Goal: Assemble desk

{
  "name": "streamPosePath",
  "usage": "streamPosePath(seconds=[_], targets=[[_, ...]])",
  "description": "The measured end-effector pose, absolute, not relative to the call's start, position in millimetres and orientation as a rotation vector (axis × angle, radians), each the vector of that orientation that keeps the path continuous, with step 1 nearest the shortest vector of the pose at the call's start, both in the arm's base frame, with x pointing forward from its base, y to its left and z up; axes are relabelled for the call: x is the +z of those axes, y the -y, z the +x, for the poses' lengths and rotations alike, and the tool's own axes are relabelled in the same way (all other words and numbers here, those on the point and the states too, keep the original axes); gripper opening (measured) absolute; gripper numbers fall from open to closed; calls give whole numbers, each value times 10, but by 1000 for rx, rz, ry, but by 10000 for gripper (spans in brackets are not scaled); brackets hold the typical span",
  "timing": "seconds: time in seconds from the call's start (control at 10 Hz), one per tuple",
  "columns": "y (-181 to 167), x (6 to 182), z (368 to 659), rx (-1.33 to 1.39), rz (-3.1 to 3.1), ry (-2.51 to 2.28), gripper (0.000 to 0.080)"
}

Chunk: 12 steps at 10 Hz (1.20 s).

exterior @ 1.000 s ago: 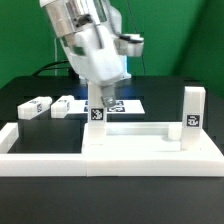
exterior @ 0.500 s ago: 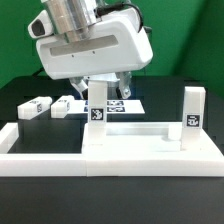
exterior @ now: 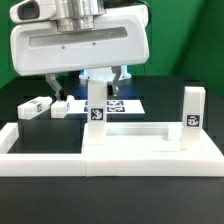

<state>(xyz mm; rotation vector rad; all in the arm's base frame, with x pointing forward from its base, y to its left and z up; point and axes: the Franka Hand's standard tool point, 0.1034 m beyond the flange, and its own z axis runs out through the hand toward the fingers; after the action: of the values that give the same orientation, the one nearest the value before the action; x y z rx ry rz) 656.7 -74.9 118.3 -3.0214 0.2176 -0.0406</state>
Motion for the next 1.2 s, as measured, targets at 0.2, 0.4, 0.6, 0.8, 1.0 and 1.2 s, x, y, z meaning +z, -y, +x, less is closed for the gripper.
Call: streamPosePath(seconds=[0.2, 0.4, 0.6, 0.8, 1.0, 1.2], targets=[[711, 1186, 6575, -32, -2983, -414, 476], [720, 1185, 6574, -24, -2955, -554, 291], [735, 1178, 6572, -9, -2891, -807, 291], [836, 1149, 6554, 3, -2644, -1299, 291], [859, 1134, 6458, 55, -2274, -1722, 292], [833, 1132, 6445, 107, -2085, -1923, 294]])
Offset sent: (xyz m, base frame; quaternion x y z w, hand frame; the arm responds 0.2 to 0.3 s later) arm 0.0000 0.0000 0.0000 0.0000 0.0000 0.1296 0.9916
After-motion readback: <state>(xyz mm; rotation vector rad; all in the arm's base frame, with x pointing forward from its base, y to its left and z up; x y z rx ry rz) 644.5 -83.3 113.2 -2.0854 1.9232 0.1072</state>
